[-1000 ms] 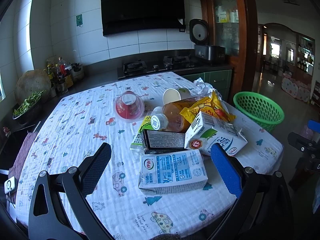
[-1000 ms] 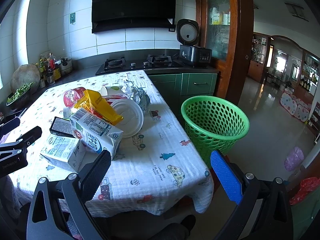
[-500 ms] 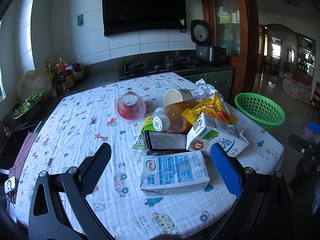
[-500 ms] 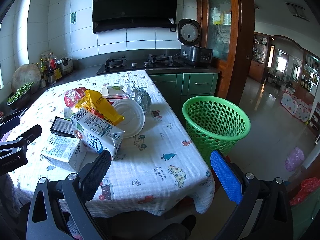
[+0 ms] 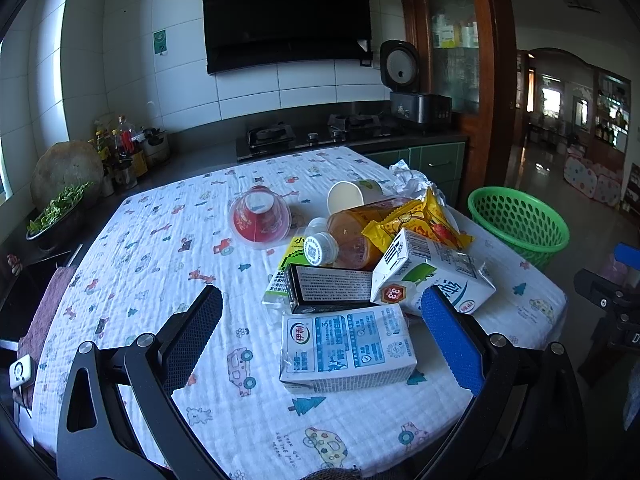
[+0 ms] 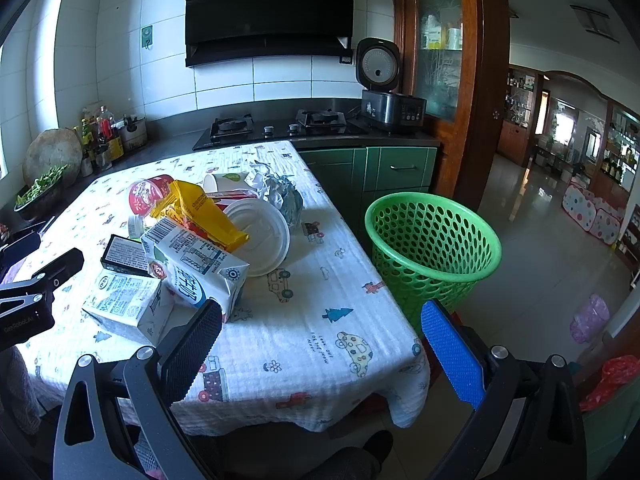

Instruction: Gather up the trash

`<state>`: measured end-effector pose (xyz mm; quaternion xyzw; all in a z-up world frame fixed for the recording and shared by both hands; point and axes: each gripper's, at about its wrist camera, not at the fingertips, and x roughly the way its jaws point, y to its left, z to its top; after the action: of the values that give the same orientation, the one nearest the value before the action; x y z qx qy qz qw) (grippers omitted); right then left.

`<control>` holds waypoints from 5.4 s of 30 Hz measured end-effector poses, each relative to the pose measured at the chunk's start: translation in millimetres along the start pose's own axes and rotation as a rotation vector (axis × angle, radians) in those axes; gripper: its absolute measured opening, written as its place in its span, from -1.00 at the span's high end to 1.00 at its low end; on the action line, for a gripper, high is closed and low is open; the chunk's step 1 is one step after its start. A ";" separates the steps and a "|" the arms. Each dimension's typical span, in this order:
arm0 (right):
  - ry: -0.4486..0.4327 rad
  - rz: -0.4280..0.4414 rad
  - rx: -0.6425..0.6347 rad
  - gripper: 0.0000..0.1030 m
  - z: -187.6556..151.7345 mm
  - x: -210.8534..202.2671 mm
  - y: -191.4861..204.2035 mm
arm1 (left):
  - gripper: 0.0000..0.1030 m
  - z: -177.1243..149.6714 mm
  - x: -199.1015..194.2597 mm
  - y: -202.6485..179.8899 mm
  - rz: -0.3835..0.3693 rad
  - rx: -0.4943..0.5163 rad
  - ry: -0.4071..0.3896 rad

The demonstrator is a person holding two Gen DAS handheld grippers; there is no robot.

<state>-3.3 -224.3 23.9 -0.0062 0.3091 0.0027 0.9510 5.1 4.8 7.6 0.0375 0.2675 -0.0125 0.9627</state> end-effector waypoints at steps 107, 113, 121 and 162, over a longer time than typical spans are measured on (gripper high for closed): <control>-0.013 0.358 -0.064 0.89 102.0 61.5 -25.8 | -0.87 37.2 126.9 -62.2 -0.746 0.612 0.201; -0.008 0.309 -0.039 0.89 105.8 62.3 -41.0 | -0.30 32.7 130.7 -69.7 -0.769 0.646 0.228; 0.017 0.228 -0.004 0.89 114.9 81.3 -75.3 | 0.25 36.1 119.8 -77.0 -0.768 0.622 0.211; 0.023 -0.112 0.163 -0.39 77.7 152.7 -250.5 | 0.27 127.4 197.4 -247.1 -0.677 0.379 0.280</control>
<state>168.2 -473.5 -0.6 0.0539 0.3186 -0.0755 0.9433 228.8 -252.4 -1.6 0.1256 0.3861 -0.3722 0.8347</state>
